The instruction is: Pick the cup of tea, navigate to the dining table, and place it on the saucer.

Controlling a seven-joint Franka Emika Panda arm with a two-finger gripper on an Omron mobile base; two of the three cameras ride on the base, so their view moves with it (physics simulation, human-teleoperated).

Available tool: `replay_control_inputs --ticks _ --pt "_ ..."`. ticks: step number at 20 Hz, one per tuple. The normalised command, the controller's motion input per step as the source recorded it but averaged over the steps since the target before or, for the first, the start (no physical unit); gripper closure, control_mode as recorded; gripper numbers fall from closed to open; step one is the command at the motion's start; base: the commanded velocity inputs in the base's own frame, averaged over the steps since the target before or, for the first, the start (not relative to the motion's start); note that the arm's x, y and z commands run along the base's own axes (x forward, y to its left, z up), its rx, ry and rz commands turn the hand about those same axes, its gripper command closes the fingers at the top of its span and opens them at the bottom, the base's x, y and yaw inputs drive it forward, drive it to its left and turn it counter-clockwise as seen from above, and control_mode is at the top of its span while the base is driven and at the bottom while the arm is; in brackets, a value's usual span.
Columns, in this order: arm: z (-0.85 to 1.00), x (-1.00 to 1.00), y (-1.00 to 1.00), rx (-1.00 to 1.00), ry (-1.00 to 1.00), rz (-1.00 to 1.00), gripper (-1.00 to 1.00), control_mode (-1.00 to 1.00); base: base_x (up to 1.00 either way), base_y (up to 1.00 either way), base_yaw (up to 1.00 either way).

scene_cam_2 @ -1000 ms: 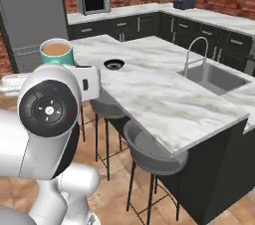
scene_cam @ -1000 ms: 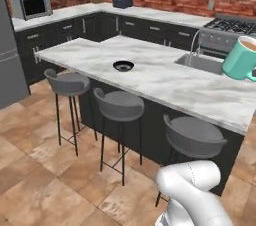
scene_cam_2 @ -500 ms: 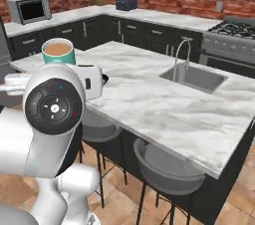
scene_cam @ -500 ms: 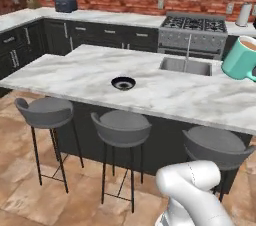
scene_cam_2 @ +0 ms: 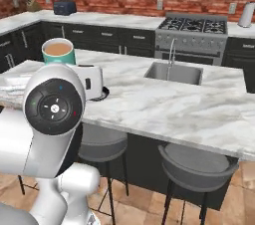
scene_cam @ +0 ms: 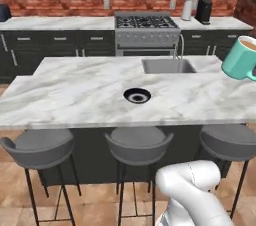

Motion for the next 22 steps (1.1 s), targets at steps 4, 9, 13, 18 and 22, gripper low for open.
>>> replay_control_inputs --ticks 4,9,13,18,22 --pt "0.00 0.00 0.00 0.00 0.00 0.00 1.00 1.00 0.88 0.72 -0.42" --pt "0.00 0.00 0.00 0.00 0.00 0.00 1.00 1.00 0.64 0.17 -0.11" --pt "0.00 0.00 0.00 0.00 0.00 0.00 1.00 1.00 0.24 0.08 0.00" --pt "0.00 0.00 0.00 0.00 0.00 0.00 1.00 1.00 0.09 0.09 0.00" --pt "0.00 0.00 0.00 0.00 0.00 0.00 1.00 1.00 0.00 0.00 0.00"
